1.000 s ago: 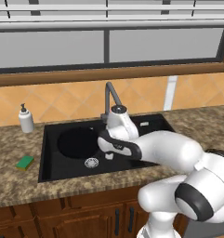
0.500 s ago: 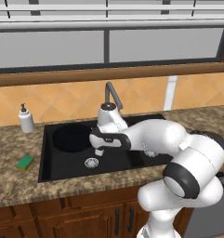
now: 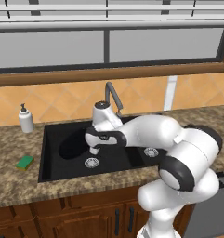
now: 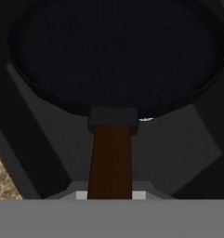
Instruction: Pick the pan and sponge and place them into the sink. Then turn on the water.
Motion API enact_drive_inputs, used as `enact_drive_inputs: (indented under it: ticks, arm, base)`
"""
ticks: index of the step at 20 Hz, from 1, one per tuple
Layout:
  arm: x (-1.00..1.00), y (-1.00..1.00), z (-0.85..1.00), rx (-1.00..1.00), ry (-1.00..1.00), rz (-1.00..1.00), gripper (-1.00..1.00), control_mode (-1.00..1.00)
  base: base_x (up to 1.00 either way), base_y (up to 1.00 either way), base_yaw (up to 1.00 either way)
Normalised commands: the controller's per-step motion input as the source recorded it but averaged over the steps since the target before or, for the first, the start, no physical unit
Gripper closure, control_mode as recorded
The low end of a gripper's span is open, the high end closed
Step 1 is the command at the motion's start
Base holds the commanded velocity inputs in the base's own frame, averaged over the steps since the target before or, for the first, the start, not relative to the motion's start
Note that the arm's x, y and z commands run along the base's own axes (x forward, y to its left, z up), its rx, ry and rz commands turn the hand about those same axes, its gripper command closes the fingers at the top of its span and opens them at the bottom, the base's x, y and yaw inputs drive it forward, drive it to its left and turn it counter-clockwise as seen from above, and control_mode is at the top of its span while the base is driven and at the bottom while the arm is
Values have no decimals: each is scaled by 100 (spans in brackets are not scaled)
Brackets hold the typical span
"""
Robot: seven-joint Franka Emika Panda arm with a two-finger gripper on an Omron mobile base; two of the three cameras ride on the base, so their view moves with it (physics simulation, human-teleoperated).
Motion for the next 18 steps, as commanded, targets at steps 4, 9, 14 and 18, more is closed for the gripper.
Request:
enact_drive_inputs:
  ticks: [4,9,14,18]
  arm:
    - [8,33,-21,0,-14,-18,100,-100]
    - [0,33,-12,3,-11,-23,100,-100]
    - [0,21,-1,6,-3,-36,100,-100]
    - [0,18,0,9,0,-47,100,-100]
  base:
    - [0,0,0]
    - [0,0,0]
    - [0,0,0]
    - [0,0,0]
